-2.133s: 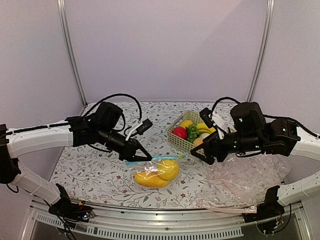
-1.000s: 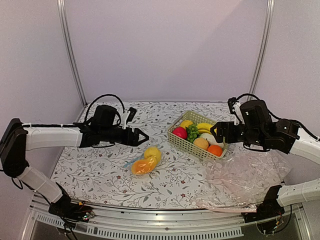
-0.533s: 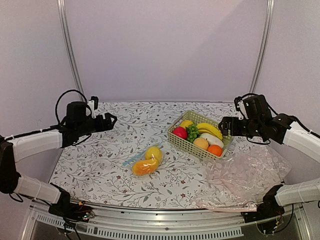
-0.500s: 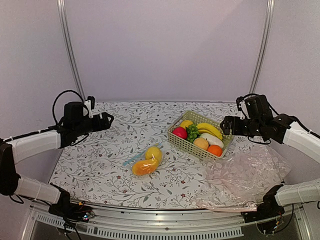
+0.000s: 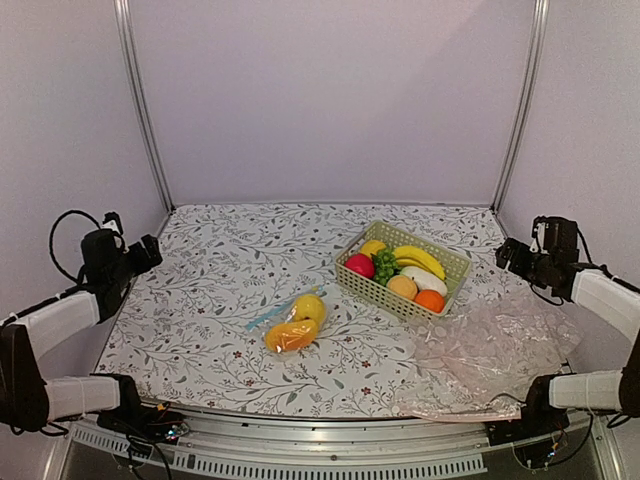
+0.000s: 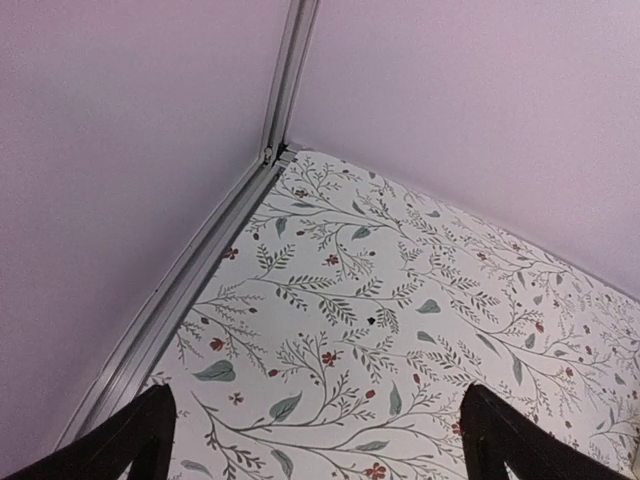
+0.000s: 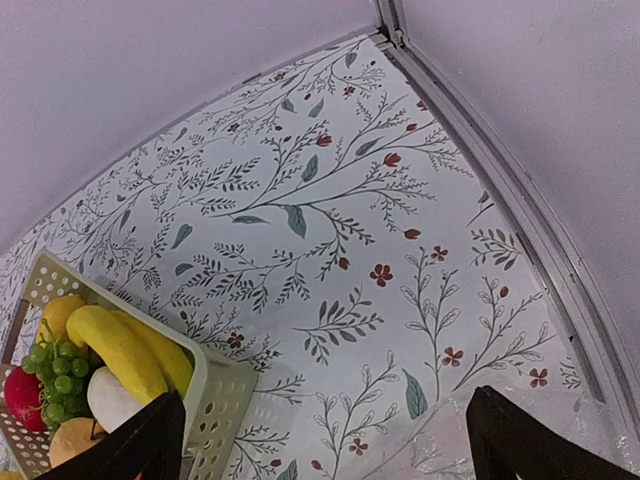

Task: Place the food in the zip-top bag and seal the zipper
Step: Reset both arms

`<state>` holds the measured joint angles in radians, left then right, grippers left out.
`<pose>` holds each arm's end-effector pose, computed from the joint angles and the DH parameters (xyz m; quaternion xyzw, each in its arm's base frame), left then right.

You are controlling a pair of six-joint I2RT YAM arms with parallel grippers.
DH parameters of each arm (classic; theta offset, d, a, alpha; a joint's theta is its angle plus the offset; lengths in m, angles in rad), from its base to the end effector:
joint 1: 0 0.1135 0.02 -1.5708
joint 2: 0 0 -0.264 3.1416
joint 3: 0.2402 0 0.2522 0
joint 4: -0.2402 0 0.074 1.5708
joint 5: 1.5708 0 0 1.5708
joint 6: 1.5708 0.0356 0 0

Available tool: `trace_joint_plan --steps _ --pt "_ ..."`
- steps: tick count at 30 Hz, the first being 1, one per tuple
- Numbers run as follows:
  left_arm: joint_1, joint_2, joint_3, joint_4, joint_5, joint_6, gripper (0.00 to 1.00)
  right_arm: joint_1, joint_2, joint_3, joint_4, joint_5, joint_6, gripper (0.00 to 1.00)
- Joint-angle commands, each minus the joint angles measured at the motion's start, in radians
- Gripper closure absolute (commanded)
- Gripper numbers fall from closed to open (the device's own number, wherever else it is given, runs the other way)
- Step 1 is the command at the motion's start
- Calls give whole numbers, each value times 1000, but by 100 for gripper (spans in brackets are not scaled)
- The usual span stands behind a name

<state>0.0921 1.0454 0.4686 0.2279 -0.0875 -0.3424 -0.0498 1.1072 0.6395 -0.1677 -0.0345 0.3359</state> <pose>0.2273 0.0241 0.2212 -0.2009 0.7937 -0.0360 0.5731 0.2356 -0.0105 0.2277 0.1634 0.8774 0.0795 0.4440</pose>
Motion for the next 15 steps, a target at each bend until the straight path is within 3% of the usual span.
trace_joint_plan --steps 1,7,12,15 --pt "12 -13 -92 191 -84 71 0 -72 -28 -102 238 -13 -10 1" --pt "10 -29 -242 406 -132 111 0 -73 -53 -312 639 69 -100 1" --pt "6 -13 -252 432 -122 125 0 -73 -35 -379 789 61 -132 1" --pt "4 7 -251 441 -120 131 1 -73 -31 -389 797 70 -136 1"
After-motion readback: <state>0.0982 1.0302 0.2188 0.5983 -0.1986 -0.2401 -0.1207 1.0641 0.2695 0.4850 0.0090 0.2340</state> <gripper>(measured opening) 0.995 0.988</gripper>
